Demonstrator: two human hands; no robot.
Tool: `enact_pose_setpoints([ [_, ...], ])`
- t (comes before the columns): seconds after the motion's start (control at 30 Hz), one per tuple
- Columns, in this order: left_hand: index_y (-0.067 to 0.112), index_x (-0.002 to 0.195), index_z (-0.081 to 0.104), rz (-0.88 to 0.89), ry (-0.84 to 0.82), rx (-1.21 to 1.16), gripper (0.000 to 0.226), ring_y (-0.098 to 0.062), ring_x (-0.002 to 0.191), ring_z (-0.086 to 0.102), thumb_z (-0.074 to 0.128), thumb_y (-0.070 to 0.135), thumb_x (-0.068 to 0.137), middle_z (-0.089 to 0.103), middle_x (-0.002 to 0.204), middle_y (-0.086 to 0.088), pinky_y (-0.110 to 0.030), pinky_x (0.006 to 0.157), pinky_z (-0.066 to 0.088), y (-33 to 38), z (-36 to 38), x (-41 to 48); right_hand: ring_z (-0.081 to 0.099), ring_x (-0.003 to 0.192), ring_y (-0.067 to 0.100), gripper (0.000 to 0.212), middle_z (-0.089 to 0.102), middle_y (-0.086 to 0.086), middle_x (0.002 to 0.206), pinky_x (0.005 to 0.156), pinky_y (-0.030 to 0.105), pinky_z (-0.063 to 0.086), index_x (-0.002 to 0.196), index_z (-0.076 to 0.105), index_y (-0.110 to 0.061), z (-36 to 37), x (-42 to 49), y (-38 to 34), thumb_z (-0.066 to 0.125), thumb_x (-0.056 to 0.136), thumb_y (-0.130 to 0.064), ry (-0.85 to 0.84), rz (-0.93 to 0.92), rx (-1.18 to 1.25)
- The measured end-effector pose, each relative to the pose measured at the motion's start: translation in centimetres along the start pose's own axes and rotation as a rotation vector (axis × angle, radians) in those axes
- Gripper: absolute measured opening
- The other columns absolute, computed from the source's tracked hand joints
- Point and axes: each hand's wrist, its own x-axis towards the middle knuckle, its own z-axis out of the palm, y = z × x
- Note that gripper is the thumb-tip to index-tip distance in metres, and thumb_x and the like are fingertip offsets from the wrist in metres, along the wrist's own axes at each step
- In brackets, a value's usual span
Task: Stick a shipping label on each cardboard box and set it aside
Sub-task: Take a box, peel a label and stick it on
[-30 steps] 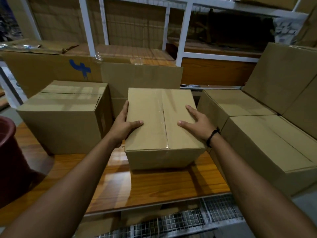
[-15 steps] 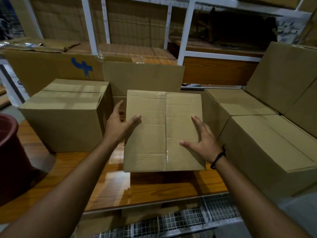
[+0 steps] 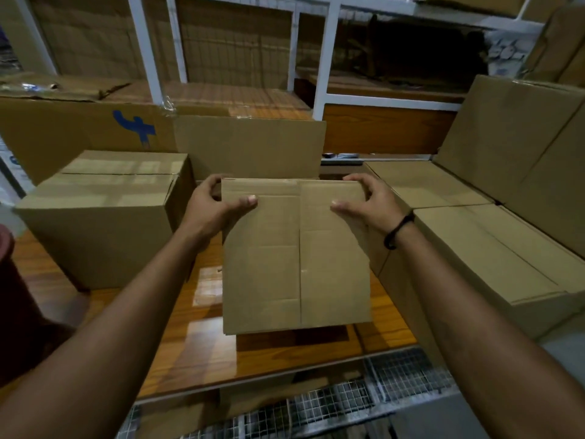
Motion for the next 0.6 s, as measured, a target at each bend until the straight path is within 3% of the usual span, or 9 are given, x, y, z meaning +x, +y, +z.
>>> enact_pose_setpoints([
  [0.1,0.023,0.126,0.052,0.053,0.037,-0.017,0.069,-0.001,0.102,0.056,0.086,0.024,0.066,0.054,0.113,0.016,-0.025,0.077,0.056,-1.0,0.4,-1.6,0.051,0.097,0.001,0.062,0.048,-0.020,0.107,0.078,0.022,0.052,0.119,0.052,-0.023,0.7,-0.8,1.7,0.085,0.067,-0.019,0.057,-0.070,0.020],
  [0.23,0.019,0.122,0.050,0.071,0.030,-0.004,0.068,0.002,0.100,0.055,0.085,0.007,0.065,0.052,0.111,0.020,-0.024,0.080,0.056,-3.6,0.9,-3.1,0.047,0.111,0.008,0.061,0.048,-0.013,0.117,0.089,0.029,0.048,0.114,0.052,-0.024,2.7,-2.4,4.9,0.087,0.064,-0.019,0.142,-0.101,-0.044],
  [0.33,0.018,0.121,0.049,0.036,0.021,-0.007,0.069,0.004,0.100,0.055,0.085,0.002,0.064,0.054,0.111,0.019,-0.032,0.088,0.055,-5.6,0.9,-3.7,0.048,0.111,0.007,0.062,0.051,-0.008,0.118,0.094,0.023,0.044,0.112,0.056,-0.017,4.5,-3.3,6.9,0.090,0.060,-0.021,0.196,-0.134,-0.086],
  [0.43,0.022,0.119,0.049,0.006,0.009,0.008,0.070,-0.009,0.108,0.056,0.086,0.002,0.063,0.054,0.115,0.015,-0.042,0.094,0.053,-7.3,0.8,-4.4,0.046,0.115,0.005,0.064,0.050,-0.009,0.123,0.093,0.013,0.039,0.113,0.058,-0.014,5.7,-4.2,8.8,0.090,0.059,-0.021,0.209,-0.131,-0.100],
  [0.53,0.032,0.116,0.049,0.016,0.002,0.020,0.070,-0.022,0.124,0.052,0.086,0.005,0.063,0.050,0.137,-0.003,-0.047,0.098,0.052,-8.3,1.0,-5.4,0.044,0.120,0.005,0.062,0.048,-0.006,0.131,0.094,0.004,0.035,0.113,0.057,-0.014,6.1,-5.4,10.3,0.090,0.060,-0.020,0.209,-0.149,-0.122],
  [0.6,0.044,0.114,0.048,0.042,-0.016,0.045,0.071,-0.023,0.128,0.049,0.087,0.013,0.062,0.043,0.146,-0.006,-0.048,0.098,0.051,-8.7,0.9,-5.9,0.044,0.124,0.010,0.061,0.046,-0.004,0.137,0.098,0.007,0.035,0.114,0.055,-0.020,5.9,-6.1,10.8,0.089,0.063,-0.023,0.202,-0.152,-0.134],
])
